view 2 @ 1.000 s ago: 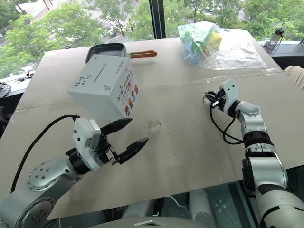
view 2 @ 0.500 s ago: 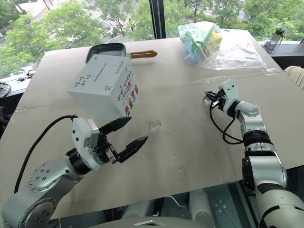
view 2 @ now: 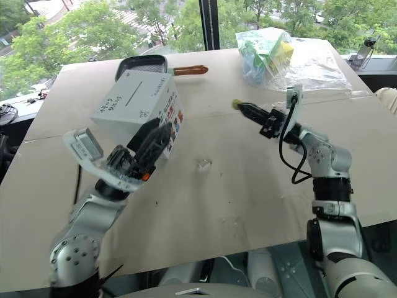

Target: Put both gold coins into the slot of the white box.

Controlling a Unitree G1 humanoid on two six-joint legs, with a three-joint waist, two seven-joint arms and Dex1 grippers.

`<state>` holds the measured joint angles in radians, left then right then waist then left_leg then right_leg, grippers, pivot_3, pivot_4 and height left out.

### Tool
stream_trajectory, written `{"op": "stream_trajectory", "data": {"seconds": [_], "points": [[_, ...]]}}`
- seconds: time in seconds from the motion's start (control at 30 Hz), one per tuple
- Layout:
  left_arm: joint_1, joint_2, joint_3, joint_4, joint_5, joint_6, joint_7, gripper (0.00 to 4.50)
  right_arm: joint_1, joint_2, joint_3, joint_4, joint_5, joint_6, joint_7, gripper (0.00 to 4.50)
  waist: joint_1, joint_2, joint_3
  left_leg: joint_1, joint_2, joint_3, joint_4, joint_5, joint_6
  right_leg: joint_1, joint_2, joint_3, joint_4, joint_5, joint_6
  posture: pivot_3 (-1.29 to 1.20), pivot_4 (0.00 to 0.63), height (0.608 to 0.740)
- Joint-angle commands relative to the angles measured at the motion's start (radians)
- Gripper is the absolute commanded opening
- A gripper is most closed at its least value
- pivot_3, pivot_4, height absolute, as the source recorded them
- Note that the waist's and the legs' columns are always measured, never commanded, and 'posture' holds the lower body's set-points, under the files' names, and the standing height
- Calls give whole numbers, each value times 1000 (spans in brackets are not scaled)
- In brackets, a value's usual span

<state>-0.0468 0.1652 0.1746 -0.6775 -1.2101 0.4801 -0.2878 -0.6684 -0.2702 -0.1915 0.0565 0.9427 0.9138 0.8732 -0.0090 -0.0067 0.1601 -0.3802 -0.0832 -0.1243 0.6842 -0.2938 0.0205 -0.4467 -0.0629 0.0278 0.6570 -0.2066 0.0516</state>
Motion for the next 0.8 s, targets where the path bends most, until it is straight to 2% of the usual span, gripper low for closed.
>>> {"op": "stream_trajectory", "data": {"seconds": [0.03,0.1,0.13,0.2,0.23,0.27,0.63,0.73,0.8], "points": [[-22,-49,-48,16,-120,-7,-5,4500,21,43,-29,-171,218,138,-105,22,0,0,0,0,0,0,0,0,0,0,0,0,0,0,0,0,150,721],[-21,-58,-80,28,-152,10,-26,4500,32,69,-19,-214,270,161,-151,22,-1,0,0,0,0,1,0,0,0,0,0,-1,0,0,0,0,150,721],[-22,-58,-96,33,-157,19,-34,3975,38,76,-12,-233,291,170,-166,0,-2,0,0,0,0,0,0,0,0,0,0,-2,0,0,0,0,150,721],[-28,-56,-117,42,-171,31,-38,3338,45,83,-4,-256,325,183,-187,0,-2,0,0,1,0,1,0,0,0,0,0,-2,0,0,0,0,150,721],[-30,-54,-122,45,-173,32,-38,2706,47,83,-2,-260,337,184,-197,0,-3,0,0,1,0,1,0,0,0,0,0,-3,0,0,0,0,150,721],[-34,-49,-127,47,-176,36,-40,2340,48,84,2,-264,344,184,-206,0,-4,0,0,1,0,1,0,0,0,0,0,-3,0,0,0,0,150,721],[-40,-25,-134,50,-194,31,-61,2340,71,73,50,-290,368,161,-229,0,-4,0,0,1,0,1,0,0,0,0,1,-2,1,0,0,0,150,721],[-36,-26,-133,46,-198,23,-73,1563,78,69,55,-291,366,154,-227,0,-4,0,0,1,0,1,0,0,0,0,1,-2,0,0,0,0,150,721],[-35,-31,-130,44,-200,15,-81,499,83,67,57,-291,364,149,-226,0,-4,0,0,1,0,1,0,0,0,0,1,-2,0,0,0,0,150,721]]}}
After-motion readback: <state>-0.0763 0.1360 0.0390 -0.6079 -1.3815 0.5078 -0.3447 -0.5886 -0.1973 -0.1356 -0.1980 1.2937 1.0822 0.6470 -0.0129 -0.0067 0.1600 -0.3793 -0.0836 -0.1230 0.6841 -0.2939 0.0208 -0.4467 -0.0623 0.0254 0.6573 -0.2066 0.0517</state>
